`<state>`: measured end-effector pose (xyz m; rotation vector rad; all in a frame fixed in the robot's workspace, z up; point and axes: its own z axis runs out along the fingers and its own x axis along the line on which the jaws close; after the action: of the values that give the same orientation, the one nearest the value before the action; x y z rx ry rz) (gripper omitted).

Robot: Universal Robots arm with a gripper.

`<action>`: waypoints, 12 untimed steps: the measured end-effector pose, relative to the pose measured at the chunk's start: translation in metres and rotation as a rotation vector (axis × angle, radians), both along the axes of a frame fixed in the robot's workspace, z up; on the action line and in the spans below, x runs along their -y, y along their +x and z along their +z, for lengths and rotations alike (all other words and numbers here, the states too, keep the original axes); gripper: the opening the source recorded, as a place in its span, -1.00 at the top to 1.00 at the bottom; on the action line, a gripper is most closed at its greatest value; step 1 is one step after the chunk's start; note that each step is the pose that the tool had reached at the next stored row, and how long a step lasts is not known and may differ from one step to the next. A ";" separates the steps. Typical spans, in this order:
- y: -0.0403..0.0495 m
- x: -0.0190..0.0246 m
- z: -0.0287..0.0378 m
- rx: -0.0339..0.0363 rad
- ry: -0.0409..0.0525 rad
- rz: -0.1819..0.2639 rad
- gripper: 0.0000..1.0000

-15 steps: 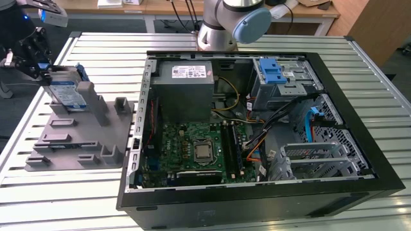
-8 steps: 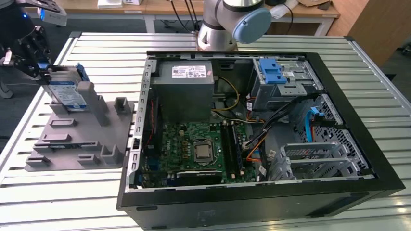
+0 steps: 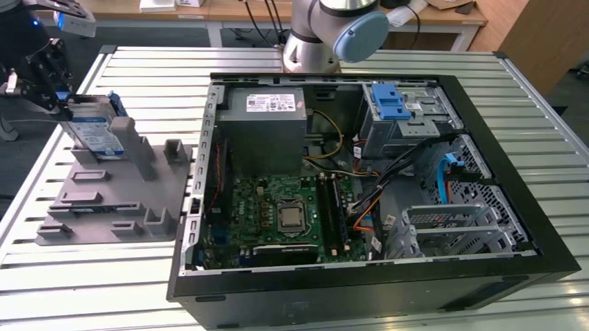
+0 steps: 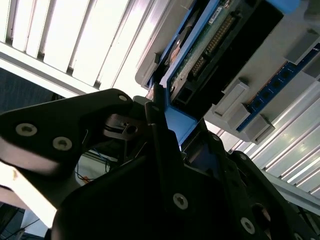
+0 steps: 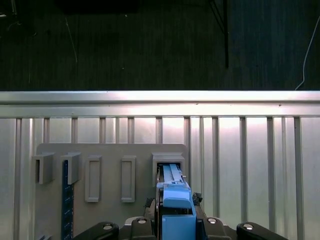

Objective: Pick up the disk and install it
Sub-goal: 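Pick up the disk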

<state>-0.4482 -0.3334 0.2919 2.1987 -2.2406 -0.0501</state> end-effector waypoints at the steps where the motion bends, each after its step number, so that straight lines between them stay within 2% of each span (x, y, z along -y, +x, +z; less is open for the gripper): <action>1: 0.0000 0.0000 0.0000 0.0000 0.0000 0.000 0.27; 6: 0.0000 0.0000 0.0012 0.0003 0.0001 0.000 0.27; 12: 0.0000 0.0000 0.0094 0.0002 0.0001 0.000 0.27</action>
<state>-0.4482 -0.3334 0.3013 2.1989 -2.2407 -0.0500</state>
